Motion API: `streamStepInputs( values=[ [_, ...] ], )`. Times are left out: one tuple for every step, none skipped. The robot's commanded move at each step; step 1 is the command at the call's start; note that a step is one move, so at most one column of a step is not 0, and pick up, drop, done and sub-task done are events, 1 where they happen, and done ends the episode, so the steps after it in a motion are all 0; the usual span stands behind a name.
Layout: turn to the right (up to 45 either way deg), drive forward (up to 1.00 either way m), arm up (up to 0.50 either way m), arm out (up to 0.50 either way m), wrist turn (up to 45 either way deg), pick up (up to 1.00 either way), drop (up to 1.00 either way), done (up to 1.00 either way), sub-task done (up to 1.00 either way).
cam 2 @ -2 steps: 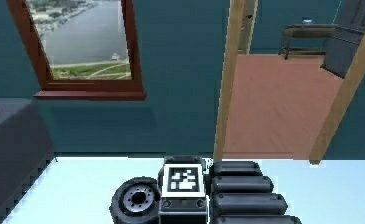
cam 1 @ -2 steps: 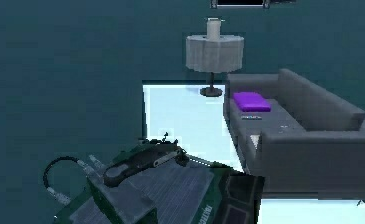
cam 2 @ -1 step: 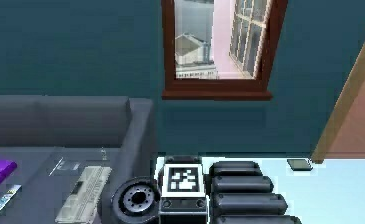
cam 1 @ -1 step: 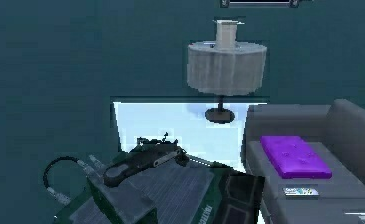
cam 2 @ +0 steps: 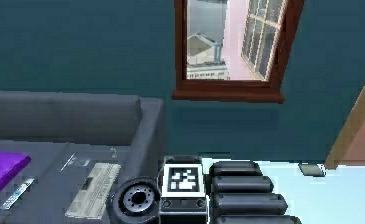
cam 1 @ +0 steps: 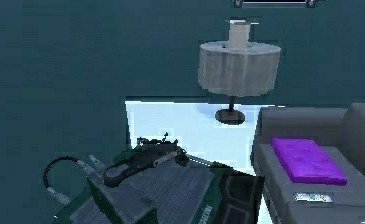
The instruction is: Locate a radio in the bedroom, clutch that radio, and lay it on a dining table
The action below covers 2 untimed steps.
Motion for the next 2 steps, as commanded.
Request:
streamStepInputs(
  values=[
    [0.0, 1.00, 0.00, 0.00, 0.0, 0.00, 0.00, 0.00, 0.00],
    [0.0, 0.85, 0.00, 0.00, 0.0, 0.00, 0.00, 0.00, 0.00]
  ],
)
